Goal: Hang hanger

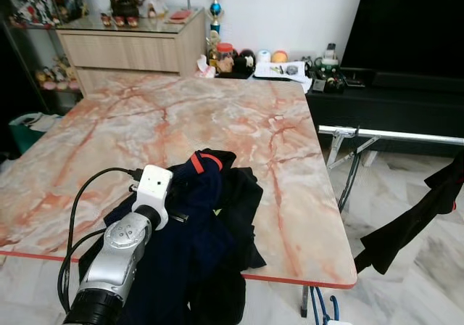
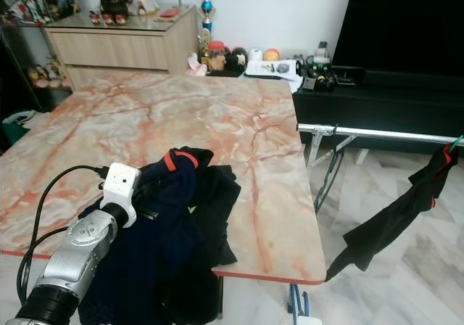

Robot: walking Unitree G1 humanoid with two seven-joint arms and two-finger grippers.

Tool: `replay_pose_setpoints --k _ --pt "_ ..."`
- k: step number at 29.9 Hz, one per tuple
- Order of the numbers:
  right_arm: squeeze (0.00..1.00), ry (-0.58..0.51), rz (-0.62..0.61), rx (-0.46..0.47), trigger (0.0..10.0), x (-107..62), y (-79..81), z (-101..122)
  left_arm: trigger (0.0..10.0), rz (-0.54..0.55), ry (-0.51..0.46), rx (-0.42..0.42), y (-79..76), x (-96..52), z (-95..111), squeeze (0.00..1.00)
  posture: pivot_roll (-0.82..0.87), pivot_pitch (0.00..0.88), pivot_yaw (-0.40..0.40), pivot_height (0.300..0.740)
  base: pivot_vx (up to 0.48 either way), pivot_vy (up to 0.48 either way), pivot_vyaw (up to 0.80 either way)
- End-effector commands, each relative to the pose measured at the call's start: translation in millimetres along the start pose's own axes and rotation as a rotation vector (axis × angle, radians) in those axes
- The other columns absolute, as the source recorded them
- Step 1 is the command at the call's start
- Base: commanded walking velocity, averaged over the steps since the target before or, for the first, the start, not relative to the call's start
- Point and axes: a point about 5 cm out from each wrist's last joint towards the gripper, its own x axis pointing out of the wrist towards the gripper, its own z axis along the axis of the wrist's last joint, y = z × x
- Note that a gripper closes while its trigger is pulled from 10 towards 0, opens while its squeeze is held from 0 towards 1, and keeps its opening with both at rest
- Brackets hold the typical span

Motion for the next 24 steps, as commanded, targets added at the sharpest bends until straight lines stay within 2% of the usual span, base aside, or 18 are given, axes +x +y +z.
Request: replay_pose_setpoints --k 1,6,17,20,24 --pt "0.0 0.0 0.006 -0.002 10.0 0.3 2.2 2 10.0 -0.018 -0.019 -0.026 -6.3 0.6 6 1.0 0.07 0.0 0.013 0.74 0.0 0.0 0.0" --pt "0.0 -0.003 0.005 -0.002 10.0 0.7 0.6 4 10.0 -0.027 -0.043 -0.035 -9.3 -0.6 13 1.0 0.07 0.0 0.018 0.74 0.0 0.0 0.0" --pt "0.0 0.017 -0.001 0.0 10.0 -0.5 -6.5 -5 10.0 -0.011 -0.077 -0.056 -4.1 -10.9 20 1.0 0.07 0.0 0.026 0.74 0.0 0.0 0.0" --pt "0.0 0.021 -0.003 0.004 10.0 -1.0 -6.0 -7 10.0 0.024 -0.115 -0.066 1.9 -11.8 28 1.0 0.07 0.0 0.024 0.74 0.0 0.0 0.0" --pt "0.0 0.024 -0.009 0.009 10.0 -1.4 -6.7 -10 10.0 0.081 -0.218 -0.103 10.7 -14.3 45 1.0 0.07 0.0 0.023 0.74 0.0 0.0 0.0"
